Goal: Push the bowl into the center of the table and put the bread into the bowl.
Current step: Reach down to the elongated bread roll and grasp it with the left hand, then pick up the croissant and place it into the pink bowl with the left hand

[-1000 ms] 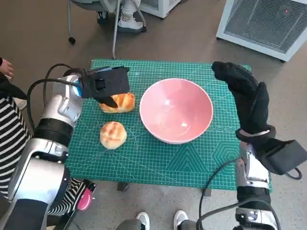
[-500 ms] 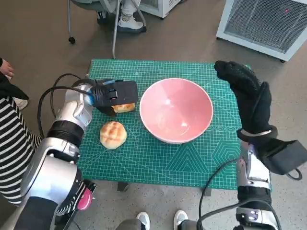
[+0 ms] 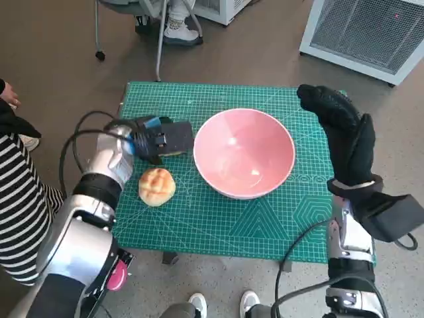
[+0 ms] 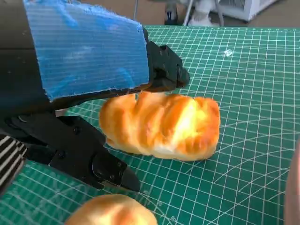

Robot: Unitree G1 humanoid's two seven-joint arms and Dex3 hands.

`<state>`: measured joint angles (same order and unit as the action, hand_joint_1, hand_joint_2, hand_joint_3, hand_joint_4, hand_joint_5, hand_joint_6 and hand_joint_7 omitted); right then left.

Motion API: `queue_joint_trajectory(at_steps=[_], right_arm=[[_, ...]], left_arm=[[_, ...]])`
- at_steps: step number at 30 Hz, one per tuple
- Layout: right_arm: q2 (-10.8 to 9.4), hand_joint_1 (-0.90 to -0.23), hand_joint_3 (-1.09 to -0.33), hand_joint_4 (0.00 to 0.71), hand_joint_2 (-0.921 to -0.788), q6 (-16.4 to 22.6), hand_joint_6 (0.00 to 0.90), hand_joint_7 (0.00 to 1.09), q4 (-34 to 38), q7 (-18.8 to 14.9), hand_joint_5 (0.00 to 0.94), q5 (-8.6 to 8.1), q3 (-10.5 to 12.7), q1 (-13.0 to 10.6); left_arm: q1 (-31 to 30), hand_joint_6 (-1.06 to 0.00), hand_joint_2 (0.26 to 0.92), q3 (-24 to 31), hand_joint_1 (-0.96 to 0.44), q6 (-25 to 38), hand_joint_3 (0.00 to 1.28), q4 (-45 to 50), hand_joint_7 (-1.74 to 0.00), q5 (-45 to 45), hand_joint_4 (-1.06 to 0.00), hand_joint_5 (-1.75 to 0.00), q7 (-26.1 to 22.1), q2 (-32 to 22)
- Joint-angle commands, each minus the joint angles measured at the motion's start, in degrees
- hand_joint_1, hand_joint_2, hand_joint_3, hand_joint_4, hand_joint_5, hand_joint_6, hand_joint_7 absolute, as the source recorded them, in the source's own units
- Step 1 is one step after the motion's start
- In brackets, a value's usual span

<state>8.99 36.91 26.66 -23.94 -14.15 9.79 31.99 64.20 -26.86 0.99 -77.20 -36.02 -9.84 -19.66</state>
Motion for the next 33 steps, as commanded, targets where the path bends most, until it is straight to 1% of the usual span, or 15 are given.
queue_joint_trajectory(at_steps=[1,2,3,4,5,8,9,10,11,12,15,17,20,28,33], right_arm=[[0.3,-0.805,-0.692,0.179,-0.921,-0.4,0.066,0.49,-0.5,0.5,0.000,0.29,0.0,-2.0],[0.3,-0.805,-0.691,0.179,-0.921,-0.4,0.066,0.49,-0.6,0.6,0.000,0.31,0.0,-2.1],[0.3,-0.805,-0.691,0.179,-0.921,-0.4,0.066,0.49,-0.7,0.6,0.000,0.33,-0.1,-2.1],[0.3,-0.805,-0.691,0.179,-0.921,-0.4,0.066,0.49,-0.8,0.7,0.000,0.31,0.0,-2.2],[0.3,-0.805,-0.691,0.179,-0.921,-0.5,0.066,0.49,-0.8,0.7,0.000,0.28,0.0,-2.3],[0.4,-0.805,-0.691,0.179,-0.921,-0.6,0.066,0.49,-1.0,0.8,0.000,0.29,0.0,-2.4],[0.4,-0.805,-0.691,0.179,-0.921,-0.7,0.066,0.49,-1.1,0.9,0.000,0.36,0.0,-2.5],[0.4,-0.805,-0.691,0.178,-0.921,-0.7,0.066,0.49,-1.2,1.0,0.000,0.41,0.0,-2.5],[0.4,-0.805,-0.691,0.178,-0.921,-0.7,0.066,0.49,-1.3,1.1,0.000,0.44,0.0,-2.6],[0.4,-0.805,-0.691,0.178,-0.921,-0.7,0.066,0.49,-1.3,1.2,0.000,0.50,0.0,-2.6],[0.2,-0.805,-0.691,0.177,-0.921,-0.7,0.067,0.49,-1.3,1.3,0.000,0.59,-0.1,-2.7],[0.1,-0.805,-0.691,0.176,-0.921,-0.6,0.067,0.49,-1.3,1.4,0.000,0.64,-0.1,-2.8],[0.0,-0.806,-0.691,0.175,-0.921,-0.6,0.067,0.49,-1.3,1.4,0.000,0.63,-0.2,-2.8],[-0.2,-0.795,-0.692,0.173,-0.921,-0.6,0.066,0.48,-1.4,1.4,0.000,0.43,-0.4,-3.1],[-0.2,-0.794,-0.692,0.173,-0.921,-0.8,0.066,0.48,-1.4,1.1,0.000,-0.15,-0.4,-3.2]], left_arm=[[-2.4,-0.63,0.824,-1.3,-0.12,-2.9,0.01,-0.4,-0.05,-1.7,-0.62,-0.26,5.1,-0.3],[-2.6,-0.68,0.831,-1.5,-0.11,-3.4,0.01,-0.4,-0.05,-1.9,-0.60,-0.46,5.8,-0.4],[-2.7,-0.71,0.837,-1.6,-0.10,-3.6,0.00,-0.4,-0.05,-2.0,-0.58,-0.61,6.2,-0.4],[-2.9,-0.73,0.839,-1.8,-0.09,-4.1,0.00,-0.5,-0.04,-2.2,-0.57,-0.66,7.1,-0.5],[-3.1,-0.77,0.869,-2.0,0.07,-4.7,0.05,-0.5,-0.05,-2.5,-0.59,-0.89,8.1,-0.7],[-3.4,-0.83,0.904,-2.3,0.26,-5.8,0.10,-0.5,-0.08,-3.0,-0.60,-1.16,9.9,-0.9],[-3.5,-0.83,0.904,-2.5,0.26,-6.3,0.10,-0.5,-0.08,-3.2,-0.60,-1.16,10.5,-1.0],[-3.6,-0.71,0.912,-2.6,0.13,-6.6,0.11,-0.6,-0.59,-3.3,-0.61,-1.23,10.9,-1.1],[-3.6,-0.69,0.914,-2.7,0.11,-6.8,0.11,-0.6,-0.70,-3.4,-0.61,-1.25,11.2,-1.1],[-3.6,-0.65,0.916,-2.8,0.07,-7.0,0.11,-0.6,-0.85,-3.5,-0.61,-1.27,11.5,-1.1],[-3.6,-0.64,0.919,-3.0,0.02,-7.5,0.11,-0.6,-1.03,-3.7,-0.60,-1.29,12.4,-1.2],[-3.6,-0.64,0.920,-3.1,0.01,-7.6,0.11,-0.7,-1.07,-3.7,-0.60,-1.30,12.9,-1.3],[-3.7,-0.65,0.920,-3.2,0.00,-7.7,0.10,-0.8,-1.08,-3.7,-0.60,-1.30,13.4,-1.3],[-4.1,-0.68,0.920,-3.3,0.00,-7.8,0.08,-0.8,-1.06,-3.5,-0.61,-1.29,15.6,-1.4],[-4.3,-0.68,0.920,-3.2,0.00,-7.9,0.07,-0.9,-1.04,-3.4,-0.64,-1.28,16.5,-1.5]])
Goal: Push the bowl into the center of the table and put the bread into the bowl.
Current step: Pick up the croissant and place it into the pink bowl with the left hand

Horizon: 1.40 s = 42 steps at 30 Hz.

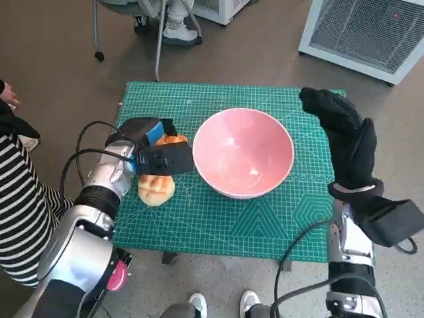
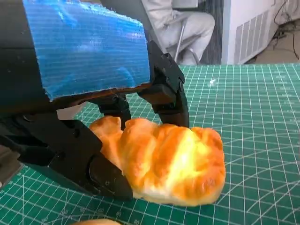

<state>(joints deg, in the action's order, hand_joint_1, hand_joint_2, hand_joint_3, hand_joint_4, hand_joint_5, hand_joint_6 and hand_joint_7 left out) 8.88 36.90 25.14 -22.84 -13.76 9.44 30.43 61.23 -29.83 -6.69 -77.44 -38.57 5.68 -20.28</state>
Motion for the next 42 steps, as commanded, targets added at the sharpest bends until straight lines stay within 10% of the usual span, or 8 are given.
queue_joint_trajectory(at_steps=[1,25,42], right_arm=[[-0.1,-0.793,-0.692,0.173,-0.921,-0.8,0.066,0.48,0.2,-0.1,0.000,-0.60,0.0,-1.6],[0.2,-0.786,-0.697,0.171,-0.921,-1.3,0.067,0.48,-0.7,-0.1,0.000,-0.97,-0.1,-2.3],[0.0,-0.783,-0.699,0.168,-0.921,-0.7,0.058,0.48,0.6,-0.2,0.000,-0.68,-0.2,-1.9]], left_arm=[[-1.3,-0.68,0.920,-0.2,0.00,-0.2,0.07,-0.7,-1.04,-0.8,-0.64,-1.28,1.0,-0.9],[3.9,-0.67,0.920,3.7,0.00,-3.1,0.05,2.0,-1.10,2.0,-0.69,-1.18,2.4,-2.9],[3.2,-0.68,0.920,10.2,0.00,-15.2,0.03,22.5,-1.18,5.0,-0.71,-1.07,9.9,-6.5]])
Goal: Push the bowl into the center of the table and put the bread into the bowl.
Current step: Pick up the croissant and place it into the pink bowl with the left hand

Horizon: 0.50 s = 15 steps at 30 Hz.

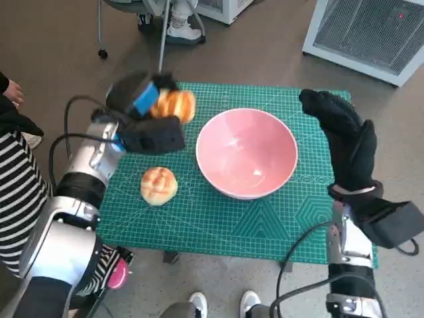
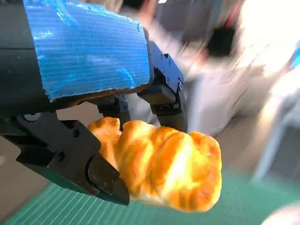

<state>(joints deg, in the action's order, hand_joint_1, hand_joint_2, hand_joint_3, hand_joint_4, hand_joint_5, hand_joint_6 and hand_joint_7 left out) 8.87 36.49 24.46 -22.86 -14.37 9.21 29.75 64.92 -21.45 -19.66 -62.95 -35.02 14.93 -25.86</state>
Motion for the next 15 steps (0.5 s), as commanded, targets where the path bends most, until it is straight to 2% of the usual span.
queue_joint_trajectory(at_steps=[1,8,15], right_arm=[[0.0,-0.783,-0.699,0.168,-0.921,-0.3,0.058,0.48,1.4,-0.2,0.000,-0.08,0.0,-1.2],[0.0,-0.780,-0.700,0.167,-0.921,-0.2,0.057,0.47,1.6,-0.3,0.000,-0.26,0.0,-1.3],[0.1,-0.780,-0.700,0.170,-0.921,-0.2,0.060,0.47,1.2,-0.2,0.001,-0.40,0.1,-1.6]], left_arm=[[-0.9,-0.68,0.920,2.2,0.00,-2.3,0.03,9.3,-1.18,1.5,-0.71,-1.07,0.4,-1.0],[-5.4,-0.67,0.919,3.9,0.00,-1.9,0.03,22.5,-1.19,1.9,-0.74,-1.04,-1.6,-0.3],[-7.7,-0.69,0.912,3.2,0.00,-5.4,0.01,25.3,-1.15,1.5,-0.79,-0.98,-2.1,1.1]])
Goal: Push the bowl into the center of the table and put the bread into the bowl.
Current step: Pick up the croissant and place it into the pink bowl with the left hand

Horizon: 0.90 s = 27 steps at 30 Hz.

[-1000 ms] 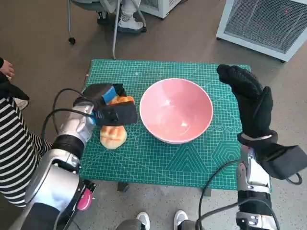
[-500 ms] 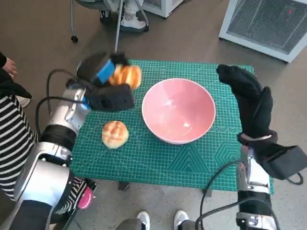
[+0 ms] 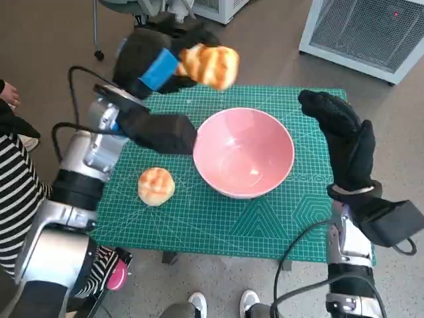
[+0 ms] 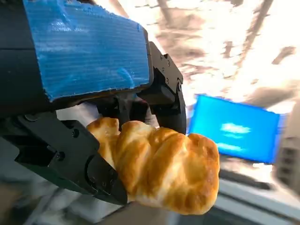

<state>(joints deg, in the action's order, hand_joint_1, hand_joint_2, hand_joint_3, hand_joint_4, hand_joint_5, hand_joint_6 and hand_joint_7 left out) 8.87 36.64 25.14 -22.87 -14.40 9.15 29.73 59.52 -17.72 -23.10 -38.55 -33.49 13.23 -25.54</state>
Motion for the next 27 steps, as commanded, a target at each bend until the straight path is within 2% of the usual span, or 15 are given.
queue_joint_trajectory(at_steps=[1,7,13,19,24,25,26,27], right_arm=[[0.1,-0.780,-0.700,0.170,-0.921,-0.4,0.061,0.47,0.5,-0.2,0.002,-0.37,0.2,-1.6],[0.2,-0.774,-0.699,0.171,-0.921,-0.6,0.063,0.47,0.0,0.0,0.002,-0.44,0.3,-1.9],[0.4,-0.767,-0.699,0.172,-0.921,-0.5,0.064,0.47,0.0,0.1,0.002,-0.38,0.6,-2.1],[0.3,-0.758,-0.699,0.169,-0.921,-0.4,0.065,0.47,0.2,0.1,0.000,-0.30,0.8,-2.2],[0.3,-0.756,-0.699,0.168,-0.921,-0.4,0.066,0.47,0.0,0.4,0.000,-0.20,1.0,-2.3],[0.3,-0.756,-0.699,0.167,-0.921,-0.5,0.066,0.47,-0.1,0.4,0.000,-0.21,1.1,-2.3],[0.3,-0.757,-0.699,0.167,-0.921,-0.5,0.066,0.47,-0.2,0.4,0.000,-0.23,1.1,-2.4],[0.3,-0.757,-0.699,0.166,-0.921,-0.5,0.066,0.47,-0.2,0.4,0.000,-0.24,1.2,-2.4]], left_arm=[[-2.3,-0.69,0.911,-0.6,0.00,-2.6,0.01,0.5,-1.15,-0.2,-0.80,-0.98,-0.3,1.0],[-1.8,-0.66,0.919,-2.3,0.00,-6.9,0.02,-4.6,-1.17,-1.0,-0.77,-1.02,-0.3,2.7],[-1.1,-0.63,0.920,-3.7,0.00,-9.6,0.05,-9.8,-1.20,-0.3,-0.72,-1.08,-3.1,5.0],[-0.6,-0.58,0.921,-4.9,0.00,-9.9,0.08,-14.1,-1.23,-0.2,-0.69,-1.14,-6.2,7.2],[-0.8,-0.52,0.921,-5.8,0.00,-7.3,0.14,-15.9,-1.30,0.0,-0.62,-1.20,-11.1,8.8],[-0.8,-0.52,0.921,-5.9,-0.07,-6.6,0.15,-16.0,-1.31,0.1,-0.58,-1.11,-12.2,9.0],[-0.9,-0.54,0.921,-6.0,-0.17,-5.7,0.16,-16.0,-1.32,0.4,-0.56,-0.90,-14.0,9.4],[-1.0,-0.50,0.887,-6.0,-0.13,-5.0,0.13,-15.9,-1.08,0.6,-0.55,-0.70,-15.3,9.6]])
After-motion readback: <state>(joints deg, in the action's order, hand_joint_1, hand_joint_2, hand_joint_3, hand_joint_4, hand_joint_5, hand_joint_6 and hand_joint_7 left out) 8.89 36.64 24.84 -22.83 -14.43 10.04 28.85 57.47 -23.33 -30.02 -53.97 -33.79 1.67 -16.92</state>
